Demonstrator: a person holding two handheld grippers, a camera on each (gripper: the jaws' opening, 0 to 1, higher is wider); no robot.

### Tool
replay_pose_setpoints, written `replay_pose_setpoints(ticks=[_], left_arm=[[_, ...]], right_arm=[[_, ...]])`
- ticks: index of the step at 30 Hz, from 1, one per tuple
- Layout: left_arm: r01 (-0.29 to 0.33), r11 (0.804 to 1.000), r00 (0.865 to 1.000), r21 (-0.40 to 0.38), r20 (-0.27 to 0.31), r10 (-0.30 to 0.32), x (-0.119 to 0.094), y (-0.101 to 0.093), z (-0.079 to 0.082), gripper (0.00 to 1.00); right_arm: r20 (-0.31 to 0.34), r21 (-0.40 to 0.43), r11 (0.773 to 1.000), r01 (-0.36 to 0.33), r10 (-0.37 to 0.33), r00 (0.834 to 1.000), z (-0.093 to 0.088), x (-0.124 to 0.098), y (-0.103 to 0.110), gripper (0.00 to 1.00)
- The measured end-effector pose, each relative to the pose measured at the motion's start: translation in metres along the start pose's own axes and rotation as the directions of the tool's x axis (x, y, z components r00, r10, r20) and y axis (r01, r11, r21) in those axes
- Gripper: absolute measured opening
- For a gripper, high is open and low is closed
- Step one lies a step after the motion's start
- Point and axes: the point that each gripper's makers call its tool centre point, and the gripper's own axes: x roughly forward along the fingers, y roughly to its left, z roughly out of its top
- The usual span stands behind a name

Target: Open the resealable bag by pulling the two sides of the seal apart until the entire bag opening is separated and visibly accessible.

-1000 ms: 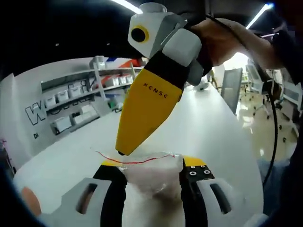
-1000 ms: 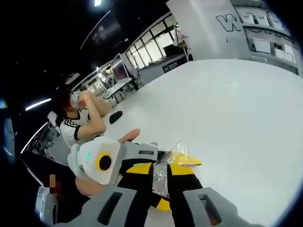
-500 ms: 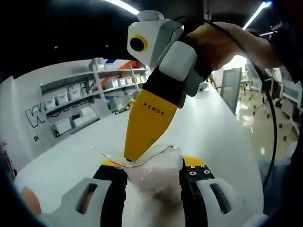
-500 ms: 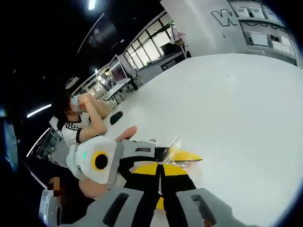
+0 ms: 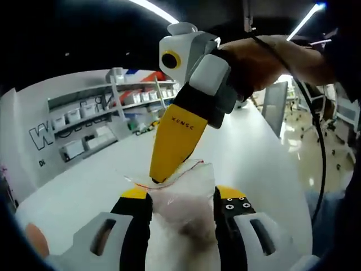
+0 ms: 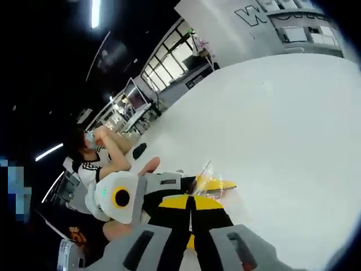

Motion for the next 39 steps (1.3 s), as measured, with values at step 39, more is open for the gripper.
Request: replay_pose_setpoints(ticks=[39], left_arm=[[0.010, 0.991, 1.000, -0.134, -0.008, -0.011, -0.052, 0.005, -0.006, 0.47]], right_arm=[[0.043, 0.068, 0.995, -0.070, 0.067, 0.997, 0.000, -0.001, 0.003, 0.00]])
